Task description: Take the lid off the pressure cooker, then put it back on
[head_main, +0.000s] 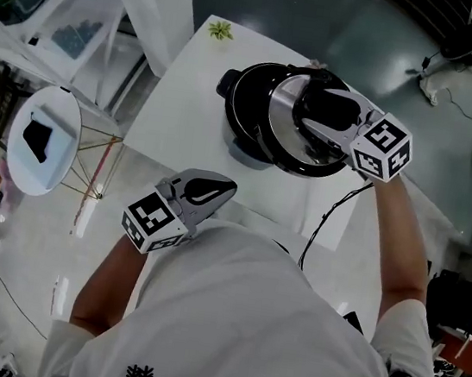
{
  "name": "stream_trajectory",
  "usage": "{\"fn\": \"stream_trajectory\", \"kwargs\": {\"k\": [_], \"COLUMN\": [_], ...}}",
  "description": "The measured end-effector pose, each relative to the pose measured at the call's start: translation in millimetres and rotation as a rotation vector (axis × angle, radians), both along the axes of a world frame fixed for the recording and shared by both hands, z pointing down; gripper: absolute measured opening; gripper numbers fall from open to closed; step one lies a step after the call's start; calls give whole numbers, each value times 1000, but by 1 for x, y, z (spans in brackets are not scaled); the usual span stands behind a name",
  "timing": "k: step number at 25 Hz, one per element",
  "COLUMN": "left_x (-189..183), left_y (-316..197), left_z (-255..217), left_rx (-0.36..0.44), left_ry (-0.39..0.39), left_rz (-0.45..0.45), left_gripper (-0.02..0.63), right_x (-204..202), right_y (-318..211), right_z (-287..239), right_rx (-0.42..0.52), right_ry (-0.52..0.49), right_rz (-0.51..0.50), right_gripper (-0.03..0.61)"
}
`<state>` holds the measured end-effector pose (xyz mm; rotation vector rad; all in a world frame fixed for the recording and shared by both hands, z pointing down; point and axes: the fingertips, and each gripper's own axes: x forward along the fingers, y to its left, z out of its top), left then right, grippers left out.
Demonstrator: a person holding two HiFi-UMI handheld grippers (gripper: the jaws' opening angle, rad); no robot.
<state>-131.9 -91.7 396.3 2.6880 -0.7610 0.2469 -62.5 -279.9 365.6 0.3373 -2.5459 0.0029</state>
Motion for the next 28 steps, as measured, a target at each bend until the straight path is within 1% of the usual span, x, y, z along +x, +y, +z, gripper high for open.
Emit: {"fn": "stream_trajectory", "kwargs": {"k": [3,10,19,24,28], "left_x": [-16,-41,-70,-79,-83], "left_y": [-2,-2,-6,-8,-9], "left_z": [0,1,6,8,11], "left_rx": [2,-10,-23,-30,-40], "left_ry": [0,13,16,20,23], "left_rz": [-4,-10,-6,8,18], "left_gripper": [6,6,6,6,6], "right_x": [-21,-49,-70,-73,-74], "right_y": [-8,-18,-30,-31,-31], "right_z": [5,22,37,47,49], "right_rx": [-1,-9,-8,-5,11], "right_ry": [6,33,48,63,51], "right_rz": [-11,-20,-3,-4,-6], "right_gripper": [291,291,291,291,291]}}
